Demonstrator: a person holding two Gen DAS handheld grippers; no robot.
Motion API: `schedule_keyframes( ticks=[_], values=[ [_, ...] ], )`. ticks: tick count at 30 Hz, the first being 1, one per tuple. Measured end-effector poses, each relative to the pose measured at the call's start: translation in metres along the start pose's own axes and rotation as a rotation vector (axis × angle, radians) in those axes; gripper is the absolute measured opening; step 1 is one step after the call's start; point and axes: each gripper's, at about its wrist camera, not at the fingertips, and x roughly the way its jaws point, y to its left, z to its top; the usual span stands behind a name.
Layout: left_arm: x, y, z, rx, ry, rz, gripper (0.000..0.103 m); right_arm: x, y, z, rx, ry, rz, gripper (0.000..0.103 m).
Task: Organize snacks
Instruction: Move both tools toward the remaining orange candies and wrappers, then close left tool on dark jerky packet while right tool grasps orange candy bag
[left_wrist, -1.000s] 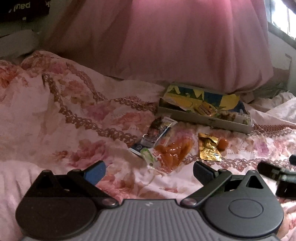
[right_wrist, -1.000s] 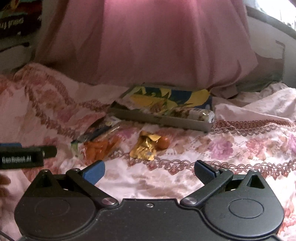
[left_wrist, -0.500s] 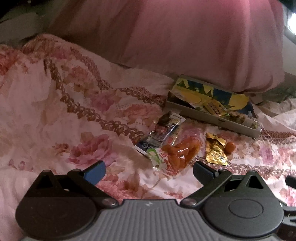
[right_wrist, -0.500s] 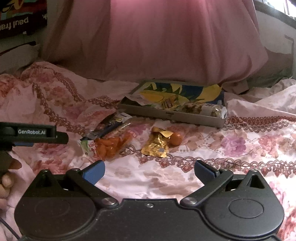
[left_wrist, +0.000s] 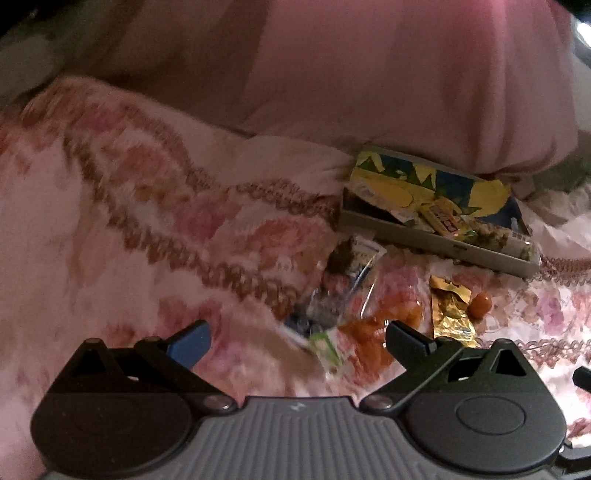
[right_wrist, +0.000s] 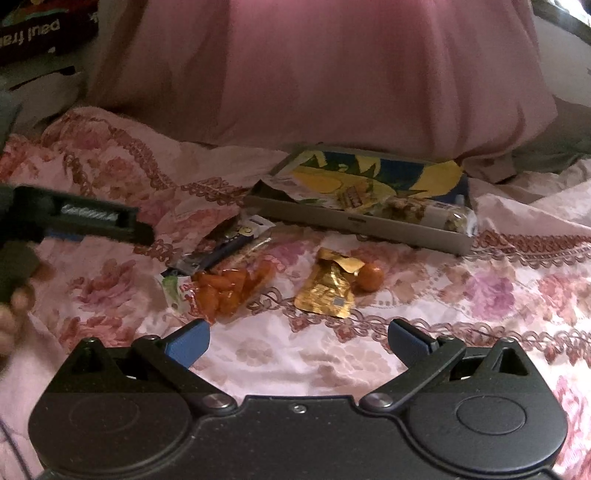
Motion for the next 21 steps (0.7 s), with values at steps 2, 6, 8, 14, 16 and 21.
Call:
schedule_keyframes(
  ticks=[2, 6, 8, 14, 16, 21],
  values=[
    [0.008, -0.004, 0.011, 0.064, 0.003, -0.002, 0.103, 0.006, 0.004, 0.003, -0.009, 0.014, 0.019, 0.102],
    [0.033, -0.008, 0.030, 0.152, 0.039, -0.004, 0.103, 0.022, 0.013, 0.011, -0.065, 0.023, 0.024, 0.102],
    [0.052, -0.006, 0.039, 0.159, 0.076, -0.021, 0.103, 0.033, 0.016, 0.017, -0.087, 0.026, 0.025, 0.102],
    [0.105, 0.003, 0.058, 0.194, 0.134, -0.102, 0.103, 0.081, 0.021, 0.031, -0.025, 0.078, 0.123, 0.102],
    [0.116, 0.003, 0.060, 0.204, 0.117, -0.115, 0.103, 0.099, 0.024, 0.032, 0.016, 0.101, 0.160, 0.102],
    [0.139, -0.005, 0.062, 0.239, 0.097, -0.149, 0.103, 0.134, 0.032, 0.032, 0.106, 0.155, 0.202, 0.102]
  ],
)
